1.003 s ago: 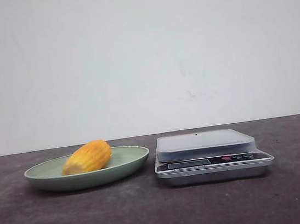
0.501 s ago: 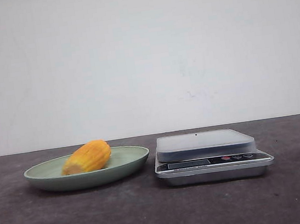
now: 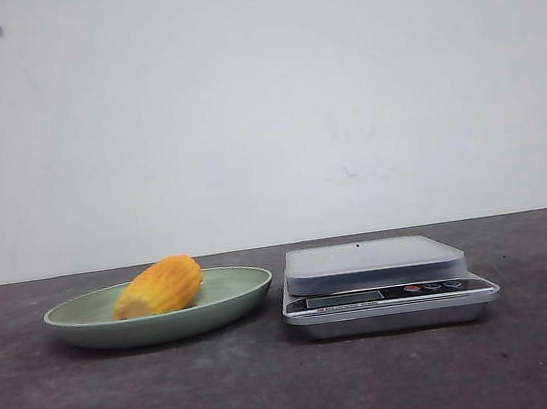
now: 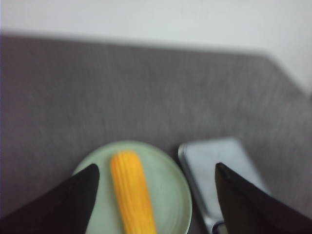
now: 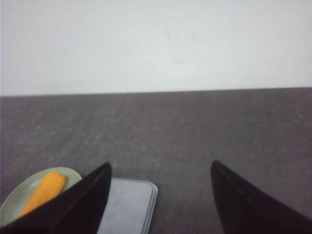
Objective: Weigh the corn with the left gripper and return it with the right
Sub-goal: 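Lower the left gripper onto the yellow corn cob on the plate and close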
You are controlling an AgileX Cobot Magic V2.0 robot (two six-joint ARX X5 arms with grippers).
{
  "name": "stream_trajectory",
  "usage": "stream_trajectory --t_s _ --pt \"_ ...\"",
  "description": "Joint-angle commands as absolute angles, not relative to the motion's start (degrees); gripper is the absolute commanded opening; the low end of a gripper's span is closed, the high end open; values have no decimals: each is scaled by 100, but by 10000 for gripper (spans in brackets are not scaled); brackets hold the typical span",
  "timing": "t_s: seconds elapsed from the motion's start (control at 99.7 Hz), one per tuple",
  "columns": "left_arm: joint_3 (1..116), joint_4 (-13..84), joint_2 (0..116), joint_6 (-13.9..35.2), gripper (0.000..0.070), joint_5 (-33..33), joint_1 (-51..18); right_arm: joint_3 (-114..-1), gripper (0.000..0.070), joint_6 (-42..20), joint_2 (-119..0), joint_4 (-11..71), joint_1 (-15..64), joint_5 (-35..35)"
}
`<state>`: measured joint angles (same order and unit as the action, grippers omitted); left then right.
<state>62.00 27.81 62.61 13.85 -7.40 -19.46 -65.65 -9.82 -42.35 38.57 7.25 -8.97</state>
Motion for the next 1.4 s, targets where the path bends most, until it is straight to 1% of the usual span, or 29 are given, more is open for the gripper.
stream_trajectory --t_s 0.0,0.12,0.231,0.341,0.451,0.632,0.782,1.113,1.143,1.163,1.223,1.234,1.254,1.264,1.304,1.314,1.394 --pt "6287 2735 6670 1260 428 -591 -2123 -6711 408 -888 -4281 3837 784 -904" --pt "6287 2591 7465 1260 430 -392 -2373 -6720 407 -685 -4320 3804 838 -902" --pt "6287 2314 8114 1284 430 -336 -2539 -6720 407 -679 -4333 3752 895 -902" --pt "6287 2110 8641 1328 429 -64 -2711 -6720 407 -672 -4335 3802 904 -899" --pt "6287 1997 9048 1470 430 215 -2834 -6720 408 -633 -4333 3815 904 -897" --pt "6287 1811 9463 1612 429 274 -2917 -6720 408 -589 -4333 3820 904 -882" --pt "6287 1826 9690 1616 430 471 -2928 -6720 408 -574 -4333 3820 904 -880" --pt "6287 1785 10009 1706 425 473 -2928 -6720 407 -572 -4333 3817 904 -821" --pt "6287 1782 10014 1723 411 471 -2928 -6720 407 -572 -4333 3817 904 -781" --pt "6287 1778 10016 1723 385 471 -2928 -6720 407 -572 -4333 3820 904 -757" --pt "6287 1765 10016 1721 277 471 -2928 -6720 407 -572 -4333 3820 904 -744" --pt "6287 1763 10016 1719 244 471 -2928 -6720 407 -572 -4333 3820 904 -744" --pt "6287 1765 10016 1717 214 471 -2928 -6720 407 -574 -4333 3820 904 -744" --pt "6287 1765 10016 1715 184 471 -2928 -6720 407 -574 -4333 3820 904 -744" --pt "6287 1774 10016 1712 127 469 -2928 -6720 407 -574 -4333 3820 904 -744" --pt "6287 1782 10016 1710 103 469 -2928 -6720 407 -574 -4333 3820 904 -744" --pt "6287 1802 10016 1697 0 469 -2928 -6720 407 -576 -4333 3817 904 -744"
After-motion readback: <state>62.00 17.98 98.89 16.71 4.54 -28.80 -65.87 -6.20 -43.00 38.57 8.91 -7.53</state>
